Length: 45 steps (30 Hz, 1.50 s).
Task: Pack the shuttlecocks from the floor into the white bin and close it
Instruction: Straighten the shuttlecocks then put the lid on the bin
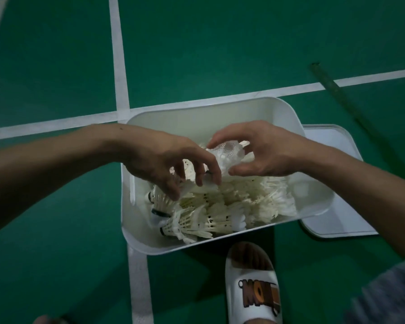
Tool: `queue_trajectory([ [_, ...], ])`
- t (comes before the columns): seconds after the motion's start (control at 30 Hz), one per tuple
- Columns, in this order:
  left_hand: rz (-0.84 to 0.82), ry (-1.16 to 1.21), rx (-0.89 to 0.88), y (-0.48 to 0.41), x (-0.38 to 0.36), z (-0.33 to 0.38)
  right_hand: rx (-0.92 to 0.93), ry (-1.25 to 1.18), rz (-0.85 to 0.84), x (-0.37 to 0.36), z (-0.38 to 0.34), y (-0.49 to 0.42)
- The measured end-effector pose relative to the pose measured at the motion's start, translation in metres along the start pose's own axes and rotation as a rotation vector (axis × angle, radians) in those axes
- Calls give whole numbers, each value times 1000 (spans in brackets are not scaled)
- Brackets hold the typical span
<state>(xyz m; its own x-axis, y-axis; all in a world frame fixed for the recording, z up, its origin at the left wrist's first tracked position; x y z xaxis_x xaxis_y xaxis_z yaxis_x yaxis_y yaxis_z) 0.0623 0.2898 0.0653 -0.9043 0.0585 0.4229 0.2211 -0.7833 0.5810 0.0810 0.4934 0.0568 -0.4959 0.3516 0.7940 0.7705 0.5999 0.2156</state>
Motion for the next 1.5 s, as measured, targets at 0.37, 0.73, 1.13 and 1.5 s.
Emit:
queue_trajectory([
  [0.37, 159, 105, 75, 27, 1, -23, -94, 211, 18, -6, -5, 14],
  [0.73, 342, 24, 208, 37, 6, -36, -50, 244, -119, -59, -43, 11],
  [1.13, 556, 140, 74, 44, 6, -18, -116, 271, -144, -67, -33, 13],
  [1.5, 640, 229, -115, 14, -22, 19, -136, -604, 150, -15, -26, 18],
])
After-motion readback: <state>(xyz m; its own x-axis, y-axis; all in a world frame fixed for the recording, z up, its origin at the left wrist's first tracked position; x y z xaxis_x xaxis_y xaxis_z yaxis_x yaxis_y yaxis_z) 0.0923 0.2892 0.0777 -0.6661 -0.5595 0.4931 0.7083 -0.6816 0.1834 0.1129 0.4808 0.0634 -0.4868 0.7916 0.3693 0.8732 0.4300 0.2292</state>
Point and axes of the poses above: each hand's wrist, its own y-axis away from the middle knuckle, its own x-axis out of the back of the hand, z = x × y, the point moved 1 cm from there along -y, towards the middle knuckle, and after that the axes turned 3 degrees about x, right-handed, at the moved point
